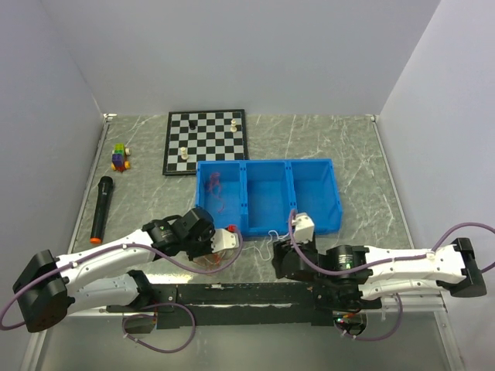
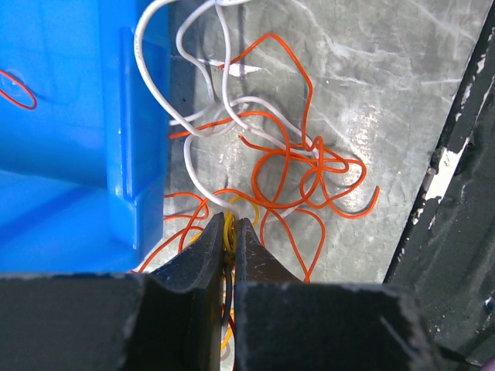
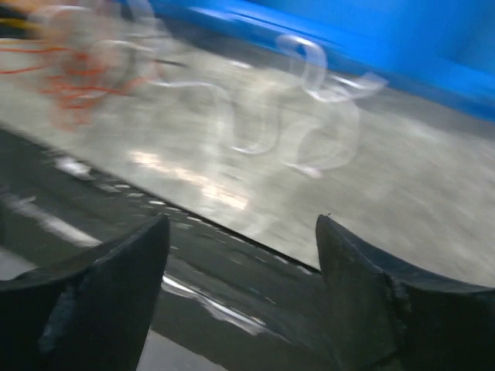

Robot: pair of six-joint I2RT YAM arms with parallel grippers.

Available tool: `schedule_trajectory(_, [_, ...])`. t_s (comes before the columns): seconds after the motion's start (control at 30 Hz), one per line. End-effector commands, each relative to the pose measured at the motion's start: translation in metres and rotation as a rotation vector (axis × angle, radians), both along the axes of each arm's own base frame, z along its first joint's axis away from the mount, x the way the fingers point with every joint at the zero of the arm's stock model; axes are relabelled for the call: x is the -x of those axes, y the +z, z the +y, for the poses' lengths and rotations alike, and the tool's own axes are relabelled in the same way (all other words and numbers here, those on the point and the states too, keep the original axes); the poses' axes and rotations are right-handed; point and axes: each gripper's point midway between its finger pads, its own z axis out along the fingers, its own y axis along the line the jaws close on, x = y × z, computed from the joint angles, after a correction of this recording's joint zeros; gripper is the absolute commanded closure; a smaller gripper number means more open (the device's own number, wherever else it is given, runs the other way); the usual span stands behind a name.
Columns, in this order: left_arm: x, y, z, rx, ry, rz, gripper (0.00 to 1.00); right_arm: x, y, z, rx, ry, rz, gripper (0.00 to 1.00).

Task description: Untangle the cables

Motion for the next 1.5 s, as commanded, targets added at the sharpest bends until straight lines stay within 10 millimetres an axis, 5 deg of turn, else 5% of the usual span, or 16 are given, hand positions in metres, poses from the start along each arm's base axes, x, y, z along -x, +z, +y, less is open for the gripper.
schedule_trajectory(0.0, [0.001, 0.007, -0.004, 0.019, -0.018, 0.0, 0.93, 0.0, 0.021, 0.064, -0.178, 0.208, -0.08, 0.15])
schedule_trajectory(0.33, [0.001, 0.002, 0.002, 0.013, -0.009, -0.006, 0.93, -0.03, -0.034, 0.106, -0.064, 0.357, -0.095, 0.22])
schedule_trajectory(0.53, [-0.002, 0.001, 0.005, 0.001, -0.006, -0.029, 0.93, -0.045, -0.044, 0.126, -0.018, 0.405, -0.15, 0.29])
schedule_trajectory(0.83, [0.011, -0.013, 0.017, -0.003, 0.023, 0.015, 0.92, -0.065, -0.056, 0.127, -0.051, 0.373, -0.26, 0.33])
schedule_trajectory(1.1, [0.008, -0.01, 0.015, -0.004, 0.019, 0.008, 0.92, -0.066, -0.09, 0.124, -0.026, 0.366, -0.172, 0.39])
schedule_trajectory(1.27, [0.01, -0.014, 0.018, -0.017, 0.021, 0.015, 0.92, -0.063, -0.104, 0.119, -0.026, 0.342, -0.13, 0.52])
schedule_trajectory(1.47, [0.01, -0.02, 0.023, -0.039, 0.026, 0.014, 0.92, -0.056, -0.099, 0.114, -0.072, 0.31, -0.089, 0.98])
